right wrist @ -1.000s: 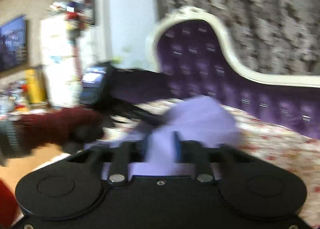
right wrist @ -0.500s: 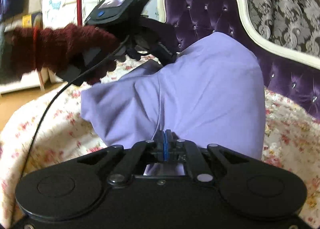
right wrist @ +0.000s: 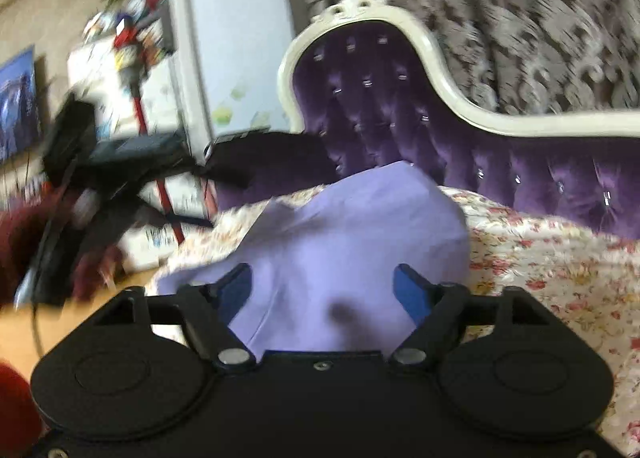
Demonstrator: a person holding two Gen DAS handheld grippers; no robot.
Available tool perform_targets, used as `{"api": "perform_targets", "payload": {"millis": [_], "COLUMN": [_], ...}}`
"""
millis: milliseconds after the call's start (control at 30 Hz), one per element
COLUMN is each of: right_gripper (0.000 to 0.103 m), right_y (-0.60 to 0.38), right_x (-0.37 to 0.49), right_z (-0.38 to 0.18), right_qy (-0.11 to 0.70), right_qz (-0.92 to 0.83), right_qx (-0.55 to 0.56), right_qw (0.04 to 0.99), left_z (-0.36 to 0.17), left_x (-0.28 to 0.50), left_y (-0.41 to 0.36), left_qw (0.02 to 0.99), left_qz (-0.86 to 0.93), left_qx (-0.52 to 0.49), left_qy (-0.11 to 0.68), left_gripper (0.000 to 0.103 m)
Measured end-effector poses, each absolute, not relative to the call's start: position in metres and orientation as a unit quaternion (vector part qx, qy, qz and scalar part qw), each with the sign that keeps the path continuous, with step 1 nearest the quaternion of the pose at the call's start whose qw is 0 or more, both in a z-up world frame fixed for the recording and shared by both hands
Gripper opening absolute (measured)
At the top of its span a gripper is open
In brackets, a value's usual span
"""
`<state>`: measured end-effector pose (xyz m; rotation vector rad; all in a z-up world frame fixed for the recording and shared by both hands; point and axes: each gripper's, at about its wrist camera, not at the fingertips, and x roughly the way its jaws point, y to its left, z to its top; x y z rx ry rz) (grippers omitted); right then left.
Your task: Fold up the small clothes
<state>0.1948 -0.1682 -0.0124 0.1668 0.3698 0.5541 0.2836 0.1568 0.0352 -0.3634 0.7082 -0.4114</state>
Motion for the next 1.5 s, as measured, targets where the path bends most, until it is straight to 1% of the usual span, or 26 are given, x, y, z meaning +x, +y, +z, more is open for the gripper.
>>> {"api": "perform_targets", "payload": {"millis": [33, 200, 367, 467, 533, 600, 767, 800, 867, 900, 933, 1033, 1267, 1500], "right_gripper": [0.089, 0.092, 0.092, 0.093, 0.094, 0.099, 0.1, 0.098, 0.089, 0.08, 0.074, 0.066, 0.065, 0.065], "right_y": [-0.176, -0.21, -0.232, -0.235, -0.233, -0.231, -0.227, -0.228, -0.229, -0.229, -0.229, -0.233, -0.249, -0.27], "right_x": [0.203, 0.246, 0.285, 0.3, 0.308, 0.313, 0.32, 0.319, 0.316, 0.315, 0.314, 0.313, 0.277, 0.21], "right_z": [-0.012, -0.027, -0.06, -0.079, -0.089, -0.097, -0.115, -0.115, -0.114, -0.112, -0.109, -0.099, -0.085, -0.08], "right_qy": [0.188, 0.233, 0.284, 0.306, 0.314, 0.316, 0.314, 0.311, 0.305, 0.305, 0.307, 0.316, 0.313, 0.324], "right_qz": [0.271, 0.262, 0.266, 0.28, 0.297, 0.305, 0.319, 0.319, 0.318, 0.317, 0.318, 0.321, 0.327, 0.324], "right_qx": [0.102, 0.186, 0.281, 0.314, 0.33, 0.345, 0.384, 0.39, 0.391, 0.387, 0.384, 0.392, 0.395, 0.389], "right_qw": [0.939, 0.918, 0.877, 0.854, 0.84, 0.83, 0.807, 0.806, 0.808, 0.81, 0.811, 0.802, 0.799, 0.799], "left_z": [0.032, 0.002, -0.026, -0.037, -0.043, -0.047, -0.055, -0.056, -0.061, -0.063, -0.064, -0.059, -0.051, -0.05], "left_x": [0.277, 0.262, 0.265, 0.27, 0.277, 0.283, 0.299, 0.301, 0.306, 0.308, 0.308, 0.304, 0.269, 0.21], "left_y": [0.155, 0.148, 0.148, 0.151, 0.149, 0.145, 0.138, 0.14, 0.147, 0.148, 0.149, 0.143, 0.129, 0.107], "left_qw": [0.902, 0.889, 0.871, 0.861, 0.853, 0.847, 0.836, 0.83, 0.813, 0.805, 0.798, 0.799, 0.778, 0.767], "left_qz": [-0.202, -0.201, -0.19, -0.192, -0.202, -0.212, -0.236, -0.241, -0.261, -0.274, -0.284, -0.292, -0.321, -0.345], "left_qx": [-0.174, -0.166, -0.182, -0.201, -0.211, -0.216, -0.212, -0.224, -0.263, -0.278, -0.288, -0.273, -0.279, -0.263], "left_qy": [0.34, 0.376, 0.415, 0.426, 0.433, 0.438, 0.448, 0.45, 0.449, 0.447, 0.447, 0.45, 0.463, 0.474], "left_gripper": [0.102, 0.103, 0.103, 0.103, 0.103, 0.103, 0.102, 0.102, 0.102, 0.101, 0.101, 0.101, 0.101, 0.102]}}
